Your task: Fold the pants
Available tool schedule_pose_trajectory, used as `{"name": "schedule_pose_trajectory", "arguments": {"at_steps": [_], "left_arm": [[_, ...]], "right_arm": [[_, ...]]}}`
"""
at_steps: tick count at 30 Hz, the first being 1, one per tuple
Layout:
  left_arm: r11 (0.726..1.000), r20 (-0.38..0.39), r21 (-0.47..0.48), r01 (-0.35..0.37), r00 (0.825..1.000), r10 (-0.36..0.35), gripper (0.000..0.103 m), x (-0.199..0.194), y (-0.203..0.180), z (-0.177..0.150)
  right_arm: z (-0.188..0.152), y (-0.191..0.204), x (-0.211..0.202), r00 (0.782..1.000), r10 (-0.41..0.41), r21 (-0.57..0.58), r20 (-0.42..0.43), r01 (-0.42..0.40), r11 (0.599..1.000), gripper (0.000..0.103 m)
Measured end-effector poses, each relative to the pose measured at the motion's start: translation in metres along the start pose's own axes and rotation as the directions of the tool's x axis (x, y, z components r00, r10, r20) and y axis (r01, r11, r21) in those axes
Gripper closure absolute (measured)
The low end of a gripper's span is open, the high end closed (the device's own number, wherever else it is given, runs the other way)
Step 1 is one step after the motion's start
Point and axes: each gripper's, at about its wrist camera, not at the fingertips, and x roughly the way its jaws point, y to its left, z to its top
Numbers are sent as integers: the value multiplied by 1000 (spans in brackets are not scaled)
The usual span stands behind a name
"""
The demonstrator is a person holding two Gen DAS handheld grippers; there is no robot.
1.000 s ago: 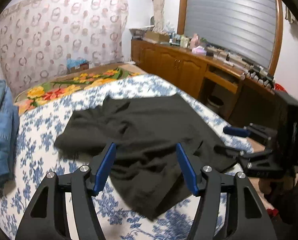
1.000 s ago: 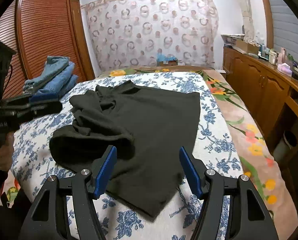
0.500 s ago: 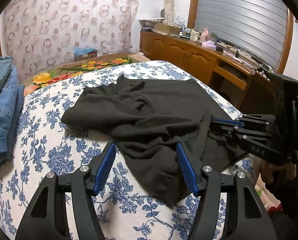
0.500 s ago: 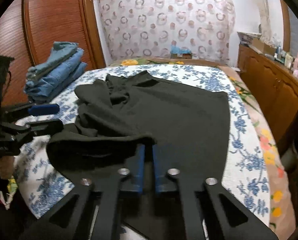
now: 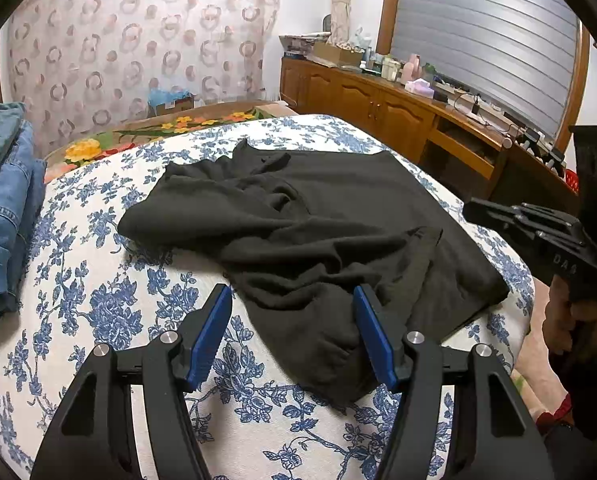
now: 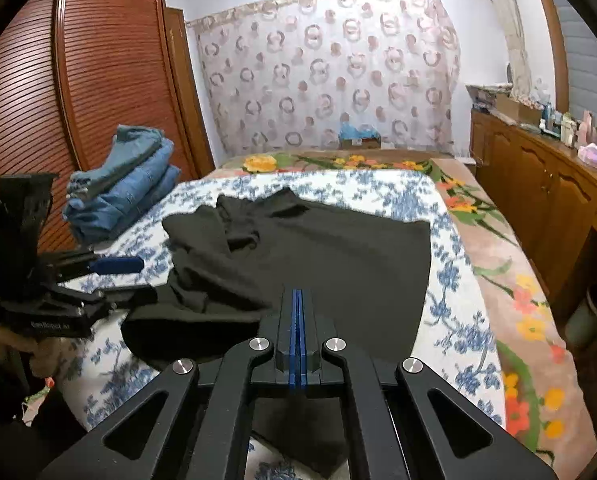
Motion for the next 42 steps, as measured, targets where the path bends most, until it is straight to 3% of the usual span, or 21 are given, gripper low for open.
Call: {"name": "schedule_pose_trajectory", "arguments": {"at_steps": [1, 5, 9, 16, 17, 18, 21, 31, 42], "left_arm": [[1000, -9, 3, -4, 1000, 4, 39, 2, 0, -1], [1000, -54, 17, -20, 998, 21, 39, 13, -1, -7], [999, -85, 31, -28, 996, 30, 39, 19, -3, -13], [999, -91, 32, -25, 995, 28, 39, 20, -3, -14], [999, -90, 30, -23, 996, 26, 39, 20, -3, -14], [999, -90, 29, -23, 996, 26, 39, 20, -3, -14], [999, -81, 29, -24, 996, 26, 39, 20, -3, -13], [1000, 0, 23, -4, 1000, 4, 39, 0, -9, -2], [999, 4, 35, 8, 1000, -8, 39, 3, -14, 4]], "right_arm": [[-2, -1, 3, 1000, -10, 2, -13, 10, 1000, 99], [-2, 2, 11, 999, -10, 25, -41, 11, 1000, 74], [9, 10, 25, 998, 6, 46, -67, -3, 999, 69], [10, 11, 46, 989, 42, 104, -143, -27, 994, 69], [10, 11, 45, 988, 55, 107, -142, -39, 993, 72], [11, 11, 44, 988, 65, 107, -141, -50, 993, 86], [13, 15, 39, 988, 96, 86, -125, -85, 993, 97], [22, 14, -30, 997, 62, 38, 42, -63, 997, 97], [0, 3, -74, 999, 6, 44, 49, -8, 999, 97]]}}
